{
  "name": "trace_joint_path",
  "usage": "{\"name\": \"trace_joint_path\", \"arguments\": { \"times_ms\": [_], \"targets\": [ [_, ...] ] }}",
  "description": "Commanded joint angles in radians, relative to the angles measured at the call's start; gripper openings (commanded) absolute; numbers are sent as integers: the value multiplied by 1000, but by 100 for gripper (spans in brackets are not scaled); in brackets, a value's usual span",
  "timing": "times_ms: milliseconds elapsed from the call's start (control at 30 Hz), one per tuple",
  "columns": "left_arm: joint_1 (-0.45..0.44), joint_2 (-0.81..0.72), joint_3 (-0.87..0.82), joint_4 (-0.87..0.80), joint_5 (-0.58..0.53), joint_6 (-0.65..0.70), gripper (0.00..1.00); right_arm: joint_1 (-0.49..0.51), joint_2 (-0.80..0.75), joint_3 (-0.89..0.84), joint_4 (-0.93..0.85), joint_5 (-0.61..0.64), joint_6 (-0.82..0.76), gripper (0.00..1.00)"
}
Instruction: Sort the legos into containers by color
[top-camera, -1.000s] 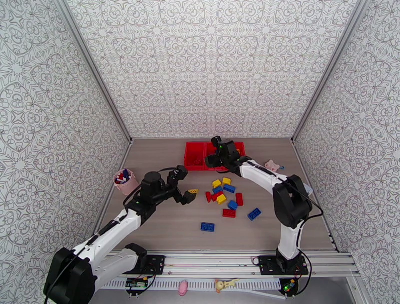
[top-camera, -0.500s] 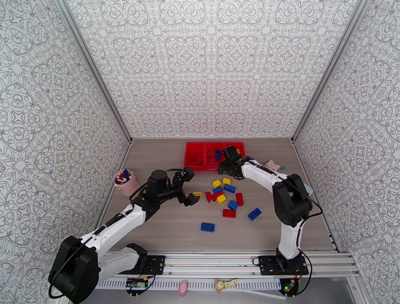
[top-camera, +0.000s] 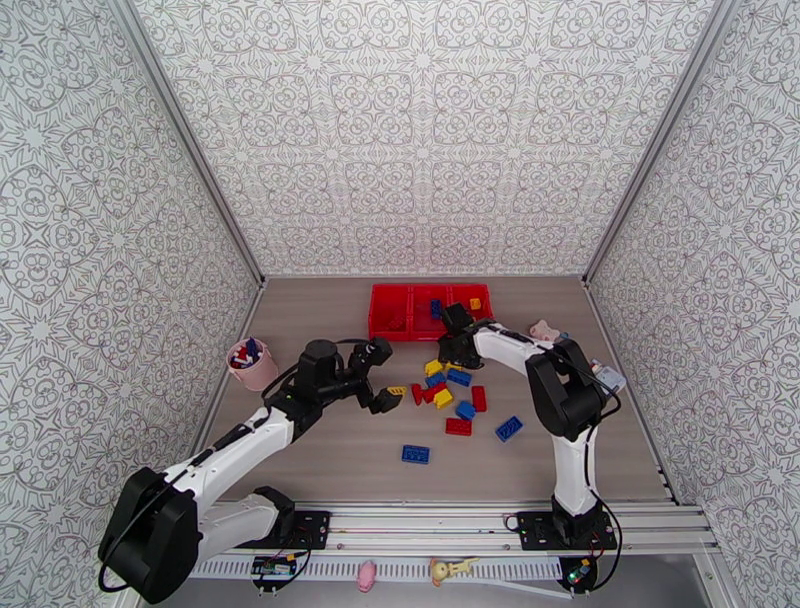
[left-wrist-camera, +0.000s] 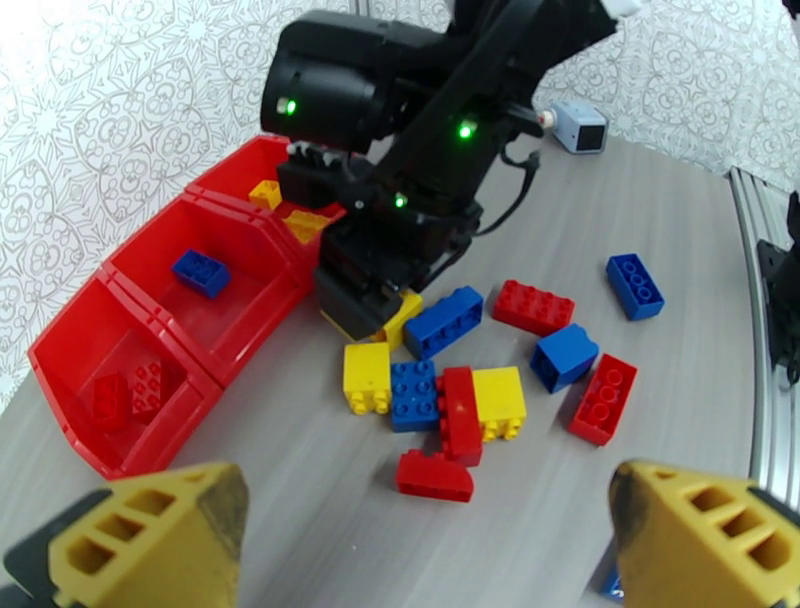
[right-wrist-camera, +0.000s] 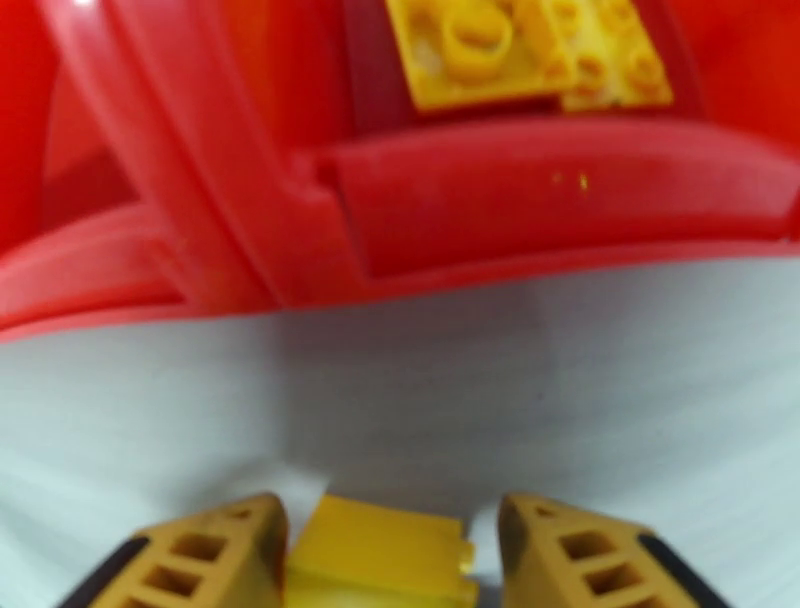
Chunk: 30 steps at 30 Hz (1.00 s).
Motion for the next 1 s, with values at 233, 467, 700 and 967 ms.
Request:
{"name": "trace_joint_path", "arguments": {
  "times_ms": [233, 467, 700, 967],
  "targets": [
    [-10, 9, 21, 1, 19, 28, 100, 2, -25, 14, -31, 10, 14, 43],
    [-40, 40, 4, 119, -20, -22, 100, 1, -121, -20, 0, 43, -19, 38],
    [-137, 158, 23, 285, -95, -111, 100, -26, -191, -11, 51, 64, -46, 35],
    [-202, 269, 82, 364, -152, -162, 100, -138, -151, 89, 101, 86, -98, 35]
  ]
}}
